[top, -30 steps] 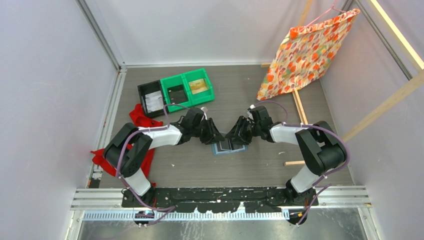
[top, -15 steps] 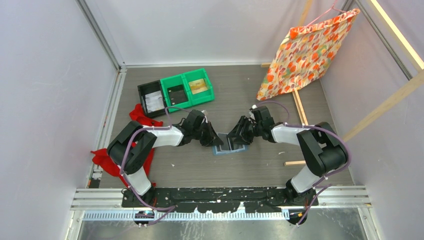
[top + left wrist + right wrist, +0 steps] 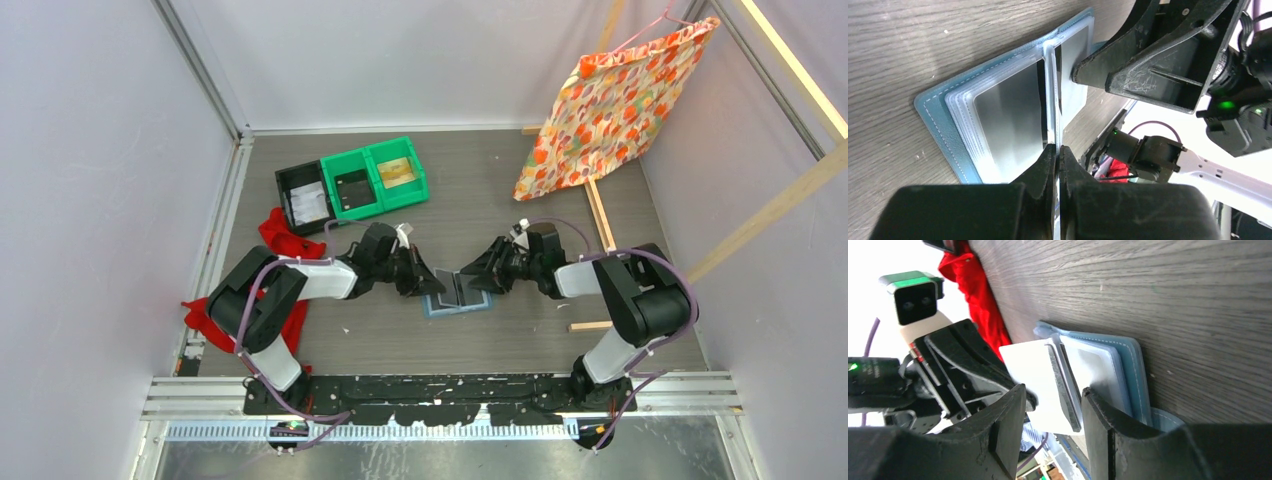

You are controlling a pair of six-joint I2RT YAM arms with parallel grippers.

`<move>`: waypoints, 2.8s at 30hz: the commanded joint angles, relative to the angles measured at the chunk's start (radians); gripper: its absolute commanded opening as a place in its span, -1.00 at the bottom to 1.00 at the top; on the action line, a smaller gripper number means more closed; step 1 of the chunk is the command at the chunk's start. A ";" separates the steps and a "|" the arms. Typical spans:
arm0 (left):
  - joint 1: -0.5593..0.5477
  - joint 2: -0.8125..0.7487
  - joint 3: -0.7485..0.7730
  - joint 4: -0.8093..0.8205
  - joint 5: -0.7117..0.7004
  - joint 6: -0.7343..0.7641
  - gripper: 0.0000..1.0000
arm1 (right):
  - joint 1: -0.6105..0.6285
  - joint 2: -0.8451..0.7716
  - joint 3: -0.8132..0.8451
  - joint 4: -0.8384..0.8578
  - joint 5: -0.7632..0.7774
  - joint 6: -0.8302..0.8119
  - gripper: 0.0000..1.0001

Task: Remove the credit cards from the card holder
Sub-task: Pick up the card holder from the center of the board, then place the card holder at the center of the board.

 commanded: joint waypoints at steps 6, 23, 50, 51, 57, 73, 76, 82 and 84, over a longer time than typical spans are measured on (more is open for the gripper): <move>0.058 -0.075 -0.078 0.289 0.162 -0.083 -0.99 | -0.010 0.036 -0.024 0.325 -0.189 0.157 0.00; 0.077 -0.092 -0.127 0.494 0.187 -0.155 -0.99 | -0.009 0.073 -0.037 0.369 -0.285 0.154 -0.12; 0.088 0.006 -0.147 0.725 0.243 -0.265 -0.99 | 0.015 0.218 -0.025 1.011 -0.366 0.562 -0.63; 0.088 0.009 -0.147 0.731 0.243 -0.268 -0.99 | 0.017 0.216 -0.021 1.011 -0.365 0.564 -0.70; 0.092 0.002 -0.158 0.736 0.238 -0.269 -0.99 | 0.017 0.218 -0.021 1.010 -0.344 0.561 -0.99; 0.185 -0.107 -0.236 0.598 0.247 -0.202 -0.99 | -0.007 0.248 -0.073 1.006 -0.283 0.516 -0.98; 0.193 -0.118 -0.245 0.569 0.242 -0.190 -0.99 | -0.012 0.243 -0.080 0.973 -0.272 0.490 -0.99; 0.199 -0.125 -0.250 0.538 0.239 -0.173 -0.99 | -0.012 0.194 -0.081 0.831 -0.271 0.393 -0.99; 0.199 -0.118 -0.252 0.536 0.239 -0.167 -0.99 | -0.012 0.183 -0.074 0.830 -0.281 0.390 -0.99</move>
